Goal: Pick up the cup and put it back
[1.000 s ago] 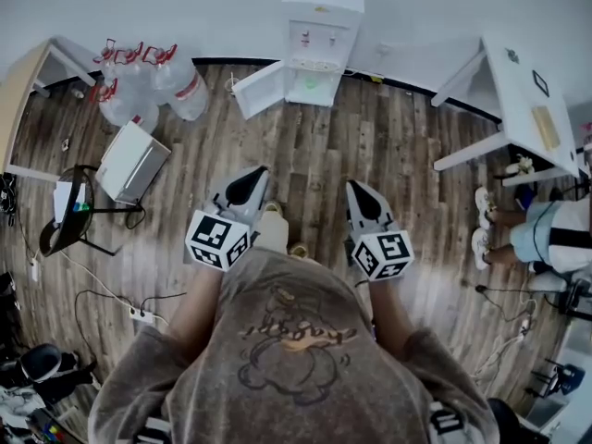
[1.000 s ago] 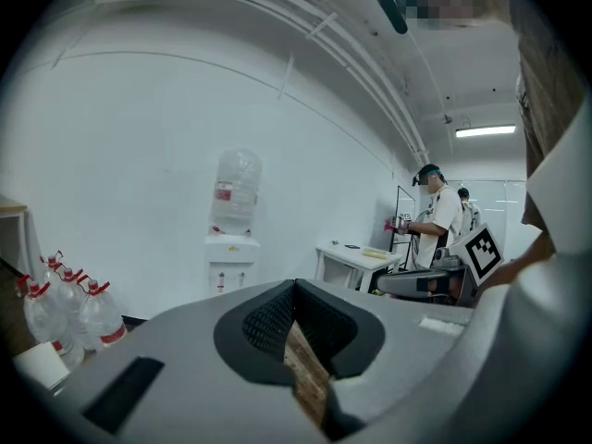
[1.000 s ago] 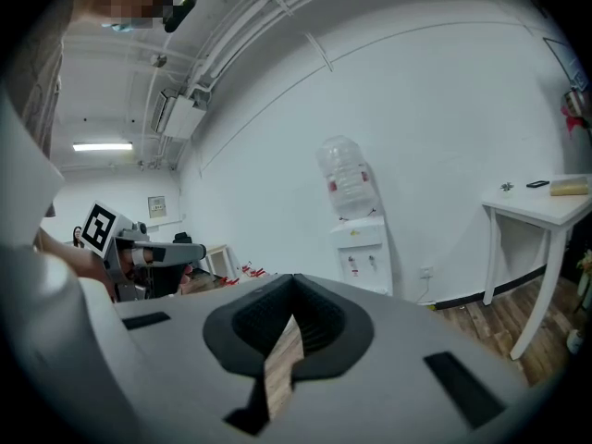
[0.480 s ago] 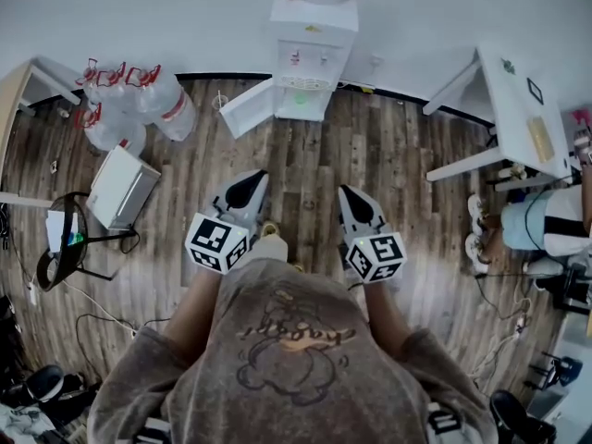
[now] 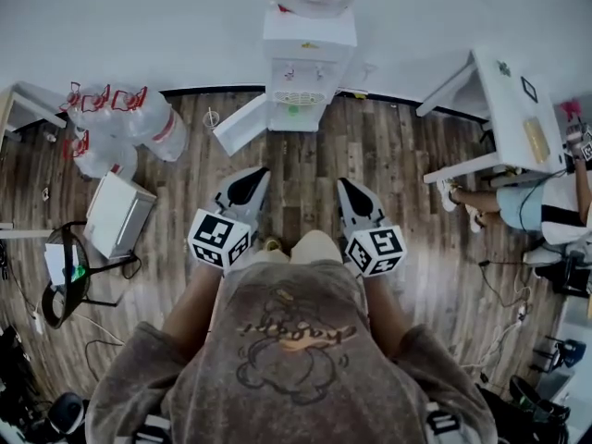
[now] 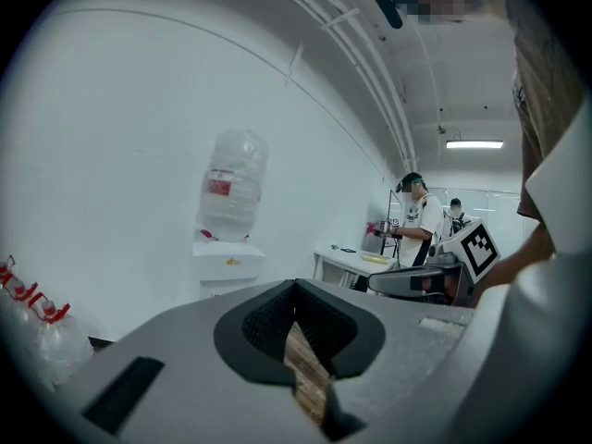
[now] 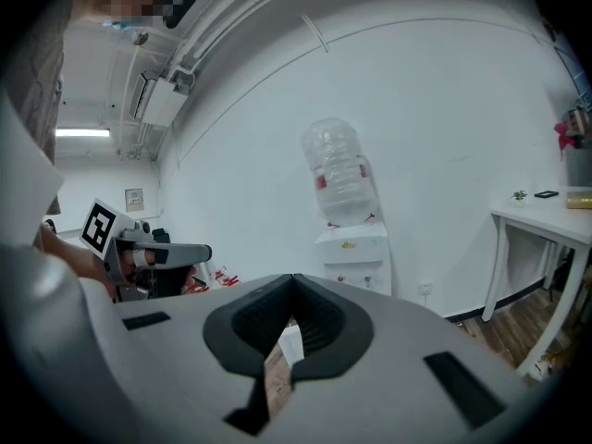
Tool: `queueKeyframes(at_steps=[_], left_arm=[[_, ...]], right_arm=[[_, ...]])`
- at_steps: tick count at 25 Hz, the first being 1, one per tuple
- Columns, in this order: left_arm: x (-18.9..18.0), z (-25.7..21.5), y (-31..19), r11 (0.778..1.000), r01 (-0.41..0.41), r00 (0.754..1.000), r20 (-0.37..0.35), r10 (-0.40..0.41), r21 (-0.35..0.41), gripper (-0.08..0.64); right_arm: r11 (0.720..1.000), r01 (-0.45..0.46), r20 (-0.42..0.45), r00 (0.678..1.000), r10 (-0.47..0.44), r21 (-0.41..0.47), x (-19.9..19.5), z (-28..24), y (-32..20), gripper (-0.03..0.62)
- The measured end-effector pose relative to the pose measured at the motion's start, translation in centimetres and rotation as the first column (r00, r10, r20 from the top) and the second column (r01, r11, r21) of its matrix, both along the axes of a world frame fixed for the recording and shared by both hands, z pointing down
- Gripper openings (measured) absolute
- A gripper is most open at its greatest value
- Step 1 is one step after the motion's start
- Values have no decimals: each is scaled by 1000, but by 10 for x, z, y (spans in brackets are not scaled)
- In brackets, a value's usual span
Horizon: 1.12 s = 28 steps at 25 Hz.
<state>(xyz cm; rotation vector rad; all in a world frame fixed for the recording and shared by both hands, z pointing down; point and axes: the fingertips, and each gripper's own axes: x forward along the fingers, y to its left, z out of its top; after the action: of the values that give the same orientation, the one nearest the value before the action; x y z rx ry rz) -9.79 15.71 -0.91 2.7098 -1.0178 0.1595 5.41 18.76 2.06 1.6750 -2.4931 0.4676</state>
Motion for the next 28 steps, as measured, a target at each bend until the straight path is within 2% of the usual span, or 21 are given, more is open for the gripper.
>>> queueKeyframes(at_steps=[7,16,21,28], left_arm=[[11,9,-43,1000,-18,1000,-10,17,-12,3],[24,38,-106,1000,-2,1000,-14,2,-4,3],[26,71,-140,1000,10,1000,-15,-10,-17,3],[35,135,-183,999,25,999,-21,-26,-20,3]], right_arm=[[1000,-27,5,1000,27,-14,9,11,-36,2],[1000,19,-14,1000,-19,-21,25,49,-94,2],[1000,27,-20,999,-27,-13,34,75,-129,2],[999,49,-22,999,-49,-21,41,136,-170,2]])
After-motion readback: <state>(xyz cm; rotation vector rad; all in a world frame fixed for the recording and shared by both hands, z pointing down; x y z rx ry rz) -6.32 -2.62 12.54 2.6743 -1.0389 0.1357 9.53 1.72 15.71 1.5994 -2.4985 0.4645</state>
